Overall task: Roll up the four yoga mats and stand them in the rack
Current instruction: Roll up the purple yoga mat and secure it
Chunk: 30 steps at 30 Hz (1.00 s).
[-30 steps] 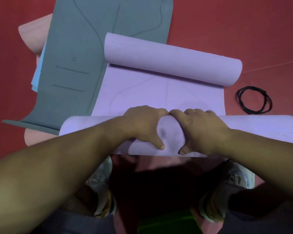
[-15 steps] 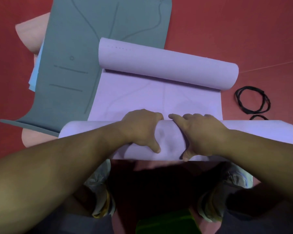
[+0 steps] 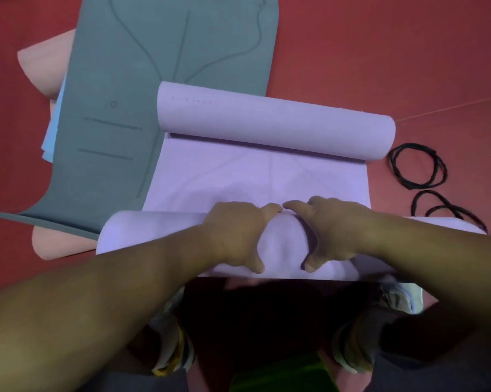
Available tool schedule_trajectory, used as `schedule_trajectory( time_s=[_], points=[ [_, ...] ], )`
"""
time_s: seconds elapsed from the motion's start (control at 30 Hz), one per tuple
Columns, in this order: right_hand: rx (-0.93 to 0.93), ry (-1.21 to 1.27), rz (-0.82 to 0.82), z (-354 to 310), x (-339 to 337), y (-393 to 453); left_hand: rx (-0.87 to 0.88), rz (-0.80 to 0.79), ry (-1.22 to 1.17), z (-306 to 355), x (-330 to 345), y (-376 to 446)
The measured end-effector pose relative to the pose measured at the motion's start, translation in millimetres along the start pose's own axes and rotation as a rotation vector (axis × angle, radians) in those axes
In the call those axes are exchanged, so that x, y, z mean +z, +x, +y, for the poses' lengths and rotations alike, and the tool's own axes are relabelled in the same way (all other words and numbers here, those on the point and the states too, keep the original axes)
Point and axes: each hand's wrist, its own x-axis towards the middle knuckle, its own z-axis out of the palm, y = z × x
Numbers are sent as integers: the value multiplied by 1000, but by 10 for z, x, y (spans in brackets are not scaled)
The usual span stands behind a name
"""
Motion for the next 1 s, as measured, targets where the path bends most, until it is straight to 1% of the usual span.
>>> schedule_trajectory(
  time_s=[0.1, 0.17, 0.23, 0.27, 0.37, 0.4, 0.43, 0.5, 0.53, 0.63, 0.73, 0.8, 0.87, 0.93, 1.0],
  points=[
    [-10, -95, 44, -65, 80, -17, 7, -66, -111, -87, -90, 15],
    [-16, -57, 8, -83, 71, -38, 14, -159, -189, -84, -122, 14],
    [-28, -13, -31, -63, 35, -38, 9, -218, -187, -39, -111, 14],
    [-32, 5, -37, -39, 6, -40, 4, -202, -150, -4, -103, 11],
    [-41, 125, -68, 86, -76, -18, 41, -6, 30, 92, -45, -19],
    [-51, 151, -87, 112, -88, -12, 55, 45, 80, 114, -22, -22],
    [-57, 169, -99, 127, -81, -1, 59, 64, 104, 121, 2, -22],
    [-54, 182, -81, 118, -29, 27, 37, 34, 81, 92, 64, -6],
    [-48, 160, -45, 96, 0, 36, 13, 6, 32, 55, 98, 7],
    [-25, -5, 66, 31, 84, 25, -61, -105, -205, -87, 119, 55],
    [-58, -138, 99, -7, 152, 6, -46, -157, -320, -179, 44, 75],
    [-64, -137, 102, -42, 200, 18, -10, -215, -370, -188, 8, 59],
    [-63, -132, 99, -60, 233, 46, 22, -252, -388, -168, 16, 57],
    [-49, -122, 74, -46, 233, 67, 39, -234, -350, -116, 46, 56],
    [-30, -47, 26, -4, 227, 90, 42, -166, -174, -57, 104, 36]
  ],
)
